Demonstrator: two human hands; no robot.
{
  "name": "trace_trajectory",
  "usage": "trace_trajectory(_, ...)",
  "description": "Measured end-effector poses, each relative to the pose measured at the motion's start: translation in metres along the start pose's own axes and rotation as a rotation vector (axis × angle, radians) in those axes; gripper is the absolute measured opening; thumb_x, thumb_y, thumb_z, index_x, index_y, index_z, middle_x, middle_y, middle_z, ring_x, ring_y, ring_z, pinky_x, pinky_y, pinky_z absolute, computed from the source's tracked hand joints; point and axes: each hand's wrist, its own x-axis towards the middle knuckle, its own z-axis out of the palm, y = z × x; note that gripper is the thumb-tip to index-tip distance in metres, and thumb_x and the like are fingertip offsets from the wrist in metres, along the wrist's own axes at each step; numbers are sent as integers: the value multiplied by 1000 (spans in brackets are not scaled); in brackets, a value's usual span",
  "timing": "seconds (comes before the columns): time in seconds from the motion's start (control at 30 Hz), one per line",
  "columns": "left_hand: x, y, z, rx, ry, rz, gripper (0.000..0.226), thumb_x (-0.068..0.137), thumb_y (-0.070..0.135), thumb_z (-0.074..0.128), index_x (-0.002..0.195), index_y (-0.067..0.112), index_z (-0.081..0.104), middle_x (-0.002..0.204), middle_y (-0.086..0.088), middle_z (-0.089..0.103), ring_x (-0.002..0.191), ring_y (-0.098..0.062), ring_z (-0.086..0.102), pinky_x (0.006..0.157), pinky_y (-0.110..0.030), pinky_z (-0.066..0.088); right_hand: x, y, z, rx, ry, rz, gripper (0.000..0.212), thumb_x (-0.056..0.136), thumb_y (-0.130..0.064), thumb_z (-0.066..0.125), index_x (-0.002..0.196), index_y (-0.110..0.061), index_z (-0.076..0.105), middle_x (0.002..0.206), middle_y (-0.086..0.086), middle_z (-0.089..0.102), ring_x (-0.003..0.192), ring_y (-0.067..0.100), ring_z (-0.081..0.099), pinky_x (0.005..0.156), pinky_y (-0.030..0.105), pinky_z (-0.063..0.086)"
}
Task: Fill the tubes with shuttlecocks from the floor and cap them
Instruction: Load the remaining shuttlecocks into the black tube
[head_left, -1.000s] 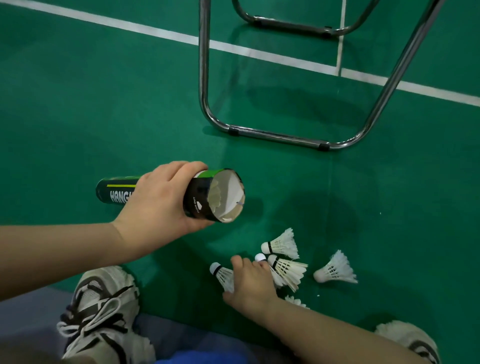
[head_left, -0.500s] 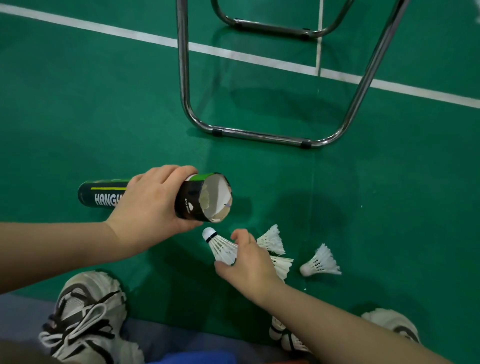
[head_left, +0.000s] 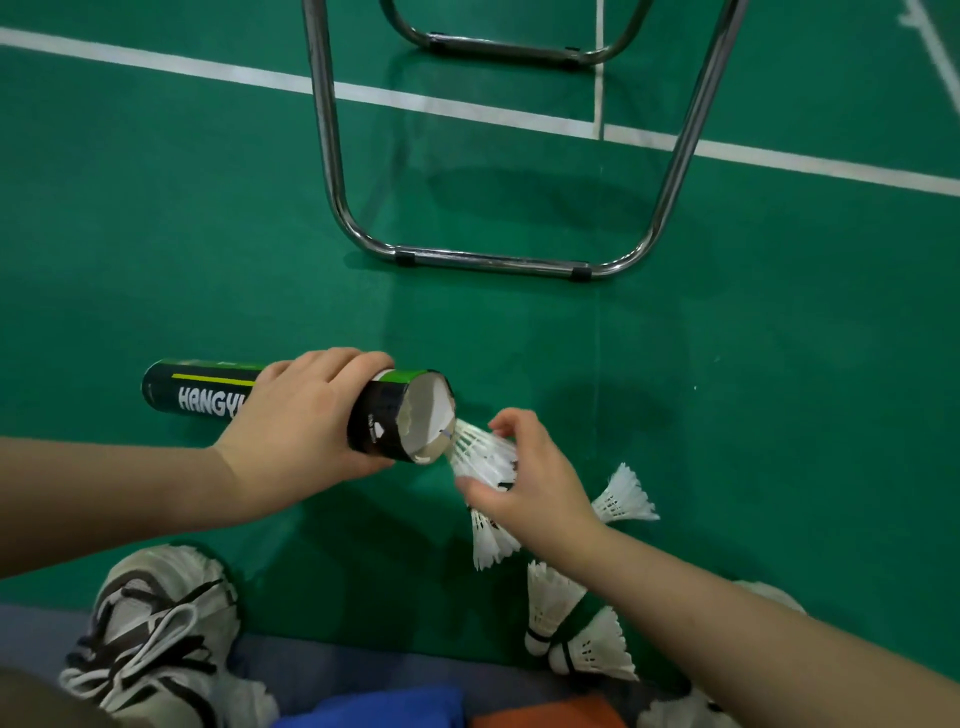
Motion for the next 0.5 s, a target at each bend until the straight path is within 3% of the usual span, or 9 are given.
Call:
trace_trajectory(0.17, 16, 17, -6, -28, -22, -41, 79, 55, 45, 80, 123, 22, 47, 115, -2, 57, 107, -28, 52, 90, -44, 37, -4, -3, -34, 14, 128, -107, 44, 75, -32, 69, 104, -34, 35, 100, -10, 52, 87, 12, 53, 79, 32, 47)
trace_trajectory(0.33, 31, 25, -10, -36, -73, -54, 81, 58, 50, 76, 126, 25, 41, 118, 0, 54, 110, -26, 49, 90, -41, 37, -1, -9, -66, 0, 242, -262, 42, 70, -46, 56, 105, -34, 35, 90, -22, 45, 79, -2, 47, 68, 15, 38)
trace_trajectory(0.5, 53, 37, 1, -29, -91, -87, 79, 59, 49, 74, 125, 24, 40, 115, -2, 53, 107, -27, 48, 87, -40, 38, 12, -16, -83, 16, 426, -361, 42, 72, -42, 53, 110, -27, 40, 96, -9, 48, 86, 18, 52, 74, 28, 40)
